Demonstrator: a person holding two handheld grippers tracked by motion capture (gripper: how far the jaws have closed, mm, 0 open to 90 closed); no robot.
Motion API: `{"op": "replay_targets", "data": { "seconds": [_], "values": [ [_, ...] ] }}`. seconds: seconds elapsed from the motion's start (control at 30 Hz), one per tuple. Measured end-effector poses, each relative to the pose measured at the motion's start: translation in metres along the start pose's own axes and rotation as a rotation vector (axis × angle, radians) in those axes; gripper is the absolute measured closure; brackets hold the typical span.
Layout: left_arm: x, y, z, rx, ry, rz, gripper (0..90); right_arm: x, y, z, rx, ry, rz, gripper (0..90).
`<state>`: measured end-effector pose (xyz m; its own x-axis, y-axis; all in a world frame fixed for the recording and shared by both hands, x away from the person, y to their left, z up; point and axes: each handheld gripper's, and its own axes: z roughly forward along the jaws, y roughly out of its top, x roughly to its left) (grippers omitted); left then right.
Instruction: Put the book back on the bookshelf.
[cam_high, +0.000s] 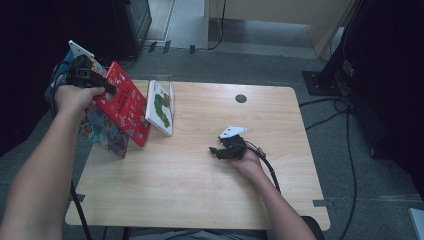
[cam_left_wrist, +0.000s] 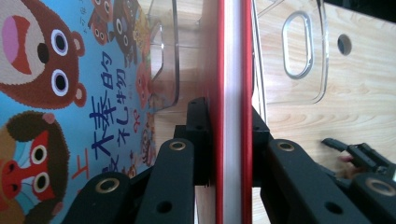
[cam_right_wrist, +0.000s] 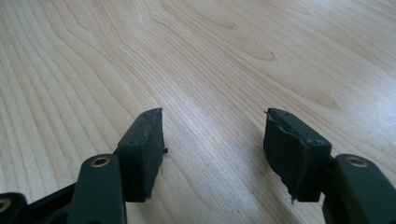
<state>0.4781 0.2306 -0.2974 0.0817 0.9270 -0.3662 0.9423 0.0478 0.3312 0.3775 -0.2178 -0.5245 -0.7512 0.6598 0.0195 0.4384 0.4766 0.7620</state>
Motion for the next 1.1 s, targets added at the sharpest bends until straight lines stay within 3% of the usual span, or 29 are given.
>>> {"op": "replay_targets", "data": {
  "seconds": [0.3,0.47,1.1],
  "values": [
    [0.005,0.002,0.002,0.086,0.001,0.006,76.1,0.003,-0.003,-0.003,0.001,-0.003,0.0,38.3],
    [0.006,0.001,0.002,0.116,0.002,0.001,79.8,0.002,-0.003,-0.003,0.002,0.001,0.004,38.3],
    [0.003,0.027,0.002,0.067,-0.02,-0.053,80.1,0.003,-0.004,-0.005,-0.001,0.002,-0.004,38.3]
  ]
}}
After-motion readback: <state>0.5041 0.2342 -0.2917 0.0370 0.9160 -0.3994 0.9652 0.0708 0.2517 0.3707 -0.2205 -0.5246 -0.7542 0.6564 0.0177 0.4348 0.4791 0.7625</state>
